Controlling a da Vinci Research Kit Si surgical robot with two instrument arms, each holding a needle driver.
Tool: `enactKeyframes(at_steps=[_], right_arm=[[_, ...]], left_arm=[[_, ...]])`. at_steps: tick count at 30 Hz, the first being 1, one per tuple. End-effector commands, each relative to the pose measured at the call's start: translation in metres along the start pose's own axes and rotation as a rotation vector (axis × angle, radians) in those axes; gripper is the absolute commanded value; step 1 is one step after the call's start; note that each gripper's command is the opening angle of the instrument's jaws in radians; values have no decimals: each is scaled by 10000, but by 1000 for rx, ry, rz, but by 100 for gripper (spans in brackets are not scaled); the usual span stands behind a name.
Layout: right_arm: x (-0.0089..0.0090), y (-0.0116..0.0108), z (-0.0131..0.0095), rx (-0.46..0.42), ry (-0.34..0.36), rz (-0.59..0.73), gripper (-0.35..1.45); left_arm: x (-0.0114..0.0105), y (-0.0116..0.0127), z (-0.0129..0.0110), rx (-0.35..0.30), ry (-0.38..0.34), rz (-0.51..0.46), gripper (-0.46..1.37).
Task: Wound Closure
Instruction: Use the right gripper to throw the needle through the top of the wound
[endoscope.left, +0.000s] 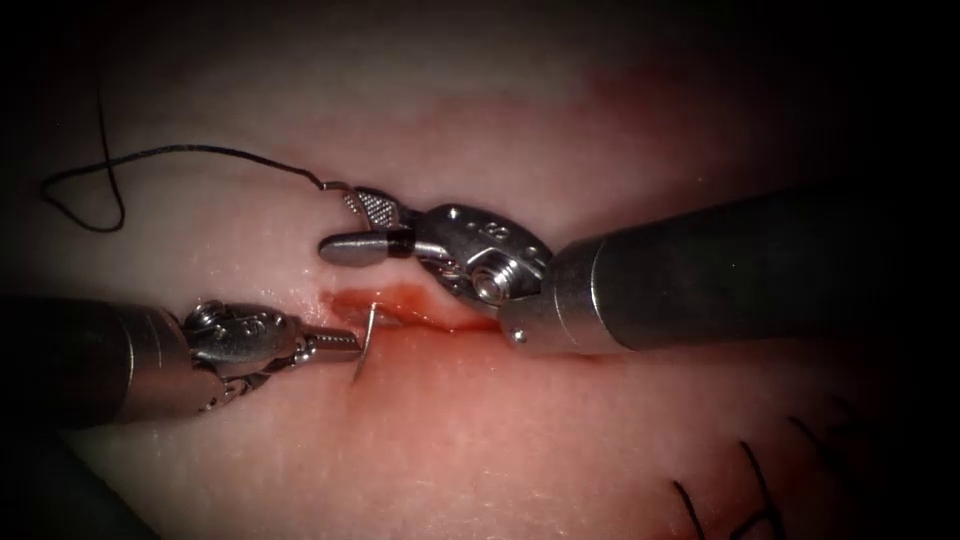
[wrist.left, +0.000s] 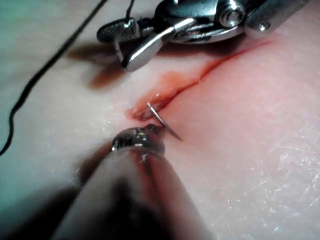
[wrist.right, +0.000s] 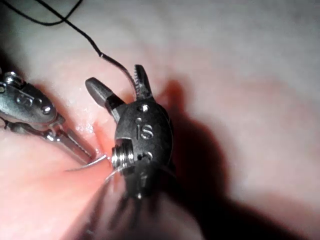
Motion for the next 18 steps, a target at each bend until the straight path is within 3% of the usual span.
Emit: enactKeyframes(at_steps=[1, 7, 18], right_arm=[[4, 4, -2, -3, -3, -24, 103], [24, 7, -2, -12, -11, -103, 93], [25, 15, 2, -5, -72, -164, 82]], left_arm=[[0, 0, 0, -7, 0, 0, -35], [0, 0, 0, -7, 0, 0, -35], [0, 0, 0, -7, 0, 0, -35]])
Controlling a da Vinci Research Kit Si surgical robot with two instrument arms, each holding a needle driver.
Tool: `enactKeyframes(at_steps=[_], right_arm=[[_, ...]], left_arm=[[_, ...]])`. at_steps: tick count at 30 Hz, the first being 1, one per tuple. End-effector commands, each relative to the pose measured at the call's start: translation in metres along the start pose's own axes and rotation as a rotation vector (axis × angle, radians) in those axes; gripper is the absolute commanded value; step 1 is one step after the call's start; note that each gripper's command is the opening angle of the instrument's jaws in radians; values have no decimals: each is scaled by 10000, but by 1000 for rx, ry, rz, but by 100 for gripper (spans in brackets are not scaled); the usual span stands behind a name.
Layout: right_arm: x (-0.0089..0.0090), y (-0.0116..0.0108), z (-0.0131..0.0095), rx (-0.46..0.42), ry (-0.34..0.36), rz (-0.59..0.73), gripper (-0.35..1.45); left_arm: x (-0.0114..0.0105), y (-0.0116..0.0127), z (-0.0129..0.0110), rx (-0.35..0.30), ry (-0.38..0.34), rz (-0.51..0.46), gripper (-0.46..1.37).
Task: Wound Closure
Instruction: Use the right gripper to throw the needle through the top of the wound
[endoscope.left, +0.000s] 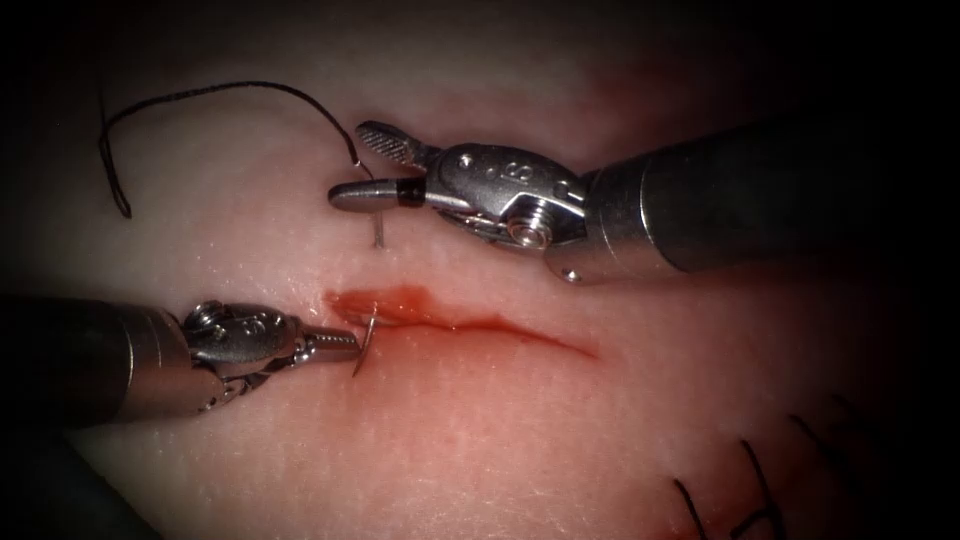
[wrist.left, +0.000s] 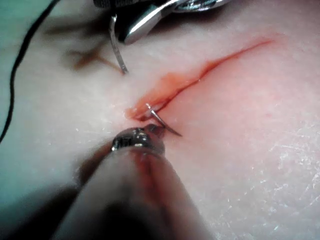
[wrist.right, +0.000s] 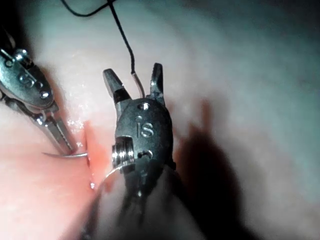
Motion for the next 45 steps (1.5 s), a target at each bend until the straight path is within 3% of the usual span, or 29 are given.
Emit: enactKeyframes(at_steps=[1, 5, 8, 9, 11, 12, 17, 23, 27, 31, 41, 45], right_arm=[[0, 2, 1, -1, -6, -6, 80], [-2, 5, 7, -2, -26, -8, 70], [-7, 4, 14, 6, -62, -21, 44], [-9, 3, 16, 10, -78, -24, 32], [-16, 1, 20, 21, -121, -32, -25], [-20, -1, 23, 32, -152, -38, -35], [-36, -3, 31, 55, -223, -57, -35], [-46, -6, 23, 39, -210, 221, -35], [-52, -21, 20, 35, -201, 444, -35], [-60, -35, 19, 35, -207, 576, -35], [-94, -67, 6, 8, -340, 925, -35], [-104, -73, -1, 14, -378, 952, -35]], left_arm=[[0, 0, 0, -7, 0, 0, -35], [0, 0, 0, -7, -3, 0, -35], [0, 0, 0, -7, -3, 0, -35], [0, 0, 0, -7, -3, 0, -35], [0, 0, 0, -7, -3, 1, -35], [-1, 0, 0, -7, -3, 1, -35], [-1, 0, -1, -7, -3, 1, -35], [-2, -1, -3, -9, -4, 2, -35], [-1, -1, -2, -9, -4, 2, -35], [-1, -1, -2, -9, -4, 2, -35], [-1, -1, -2, -9, -4, 2, -35], [-1, -1, -2, -9, -4, 2, -35]])
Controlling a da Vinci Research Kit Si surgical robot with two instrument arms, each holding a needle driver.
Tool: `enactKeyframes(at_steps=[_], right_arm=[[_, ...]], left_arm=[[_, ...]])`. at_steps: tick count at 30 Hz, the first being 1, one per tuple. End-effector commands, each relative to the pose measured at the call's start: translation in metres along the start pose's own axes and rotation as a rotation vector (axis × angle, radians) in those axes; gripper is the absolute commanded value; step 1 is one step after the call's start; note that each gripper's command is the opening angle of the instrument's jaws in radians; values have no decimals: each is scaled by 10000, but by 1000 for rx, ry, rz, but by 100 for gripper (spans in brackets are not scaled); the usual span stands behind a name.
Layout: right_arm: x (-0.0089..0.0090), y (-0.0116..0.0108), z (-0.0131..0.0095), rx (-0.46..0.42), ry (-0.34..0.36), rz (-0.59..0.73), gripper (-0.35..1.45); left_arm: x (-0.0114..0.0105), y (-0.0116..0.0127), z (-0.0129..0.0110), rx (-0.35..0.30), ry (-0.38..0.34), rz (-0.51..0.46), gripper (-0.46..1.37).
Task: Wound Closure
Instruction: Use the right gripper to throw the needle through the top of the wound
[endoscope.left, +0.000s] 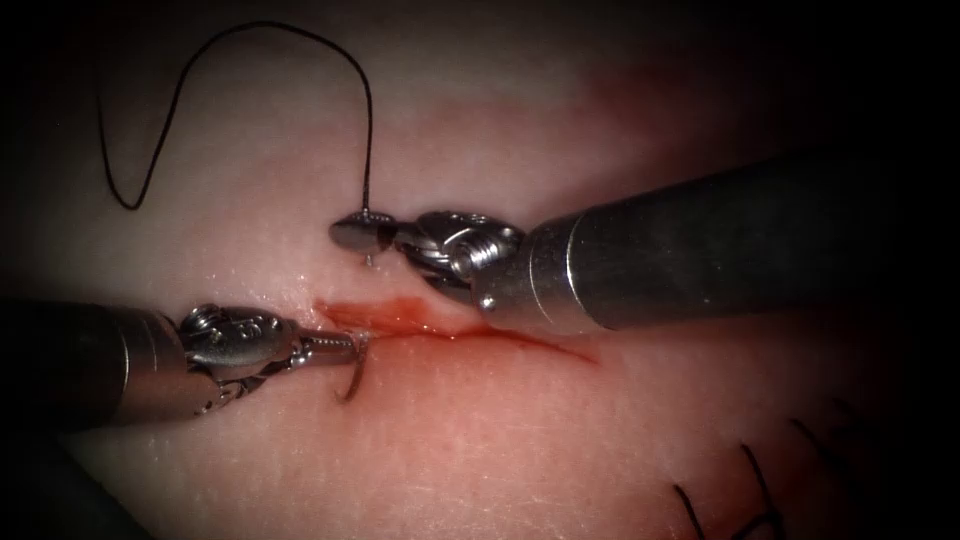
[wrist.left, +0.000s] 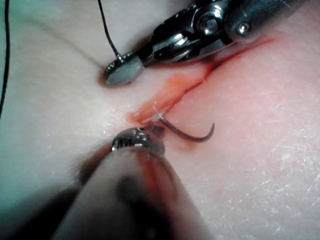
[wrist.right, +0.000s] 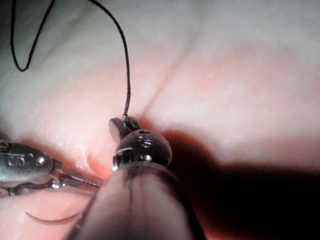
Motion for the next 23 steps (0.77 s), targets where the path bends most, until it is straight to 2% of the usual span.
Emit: enactKeyframes(at_steps=[1, 23], right_arm=[[0, 1, 0, -2, -6, 1, -35], [-6, 9, -8, 16, -8, 7, -35]], left_arm=[[0, 0, 0, -8, 0, 0, -35], [1, 0, 0, -8, 0, 11, -35]])
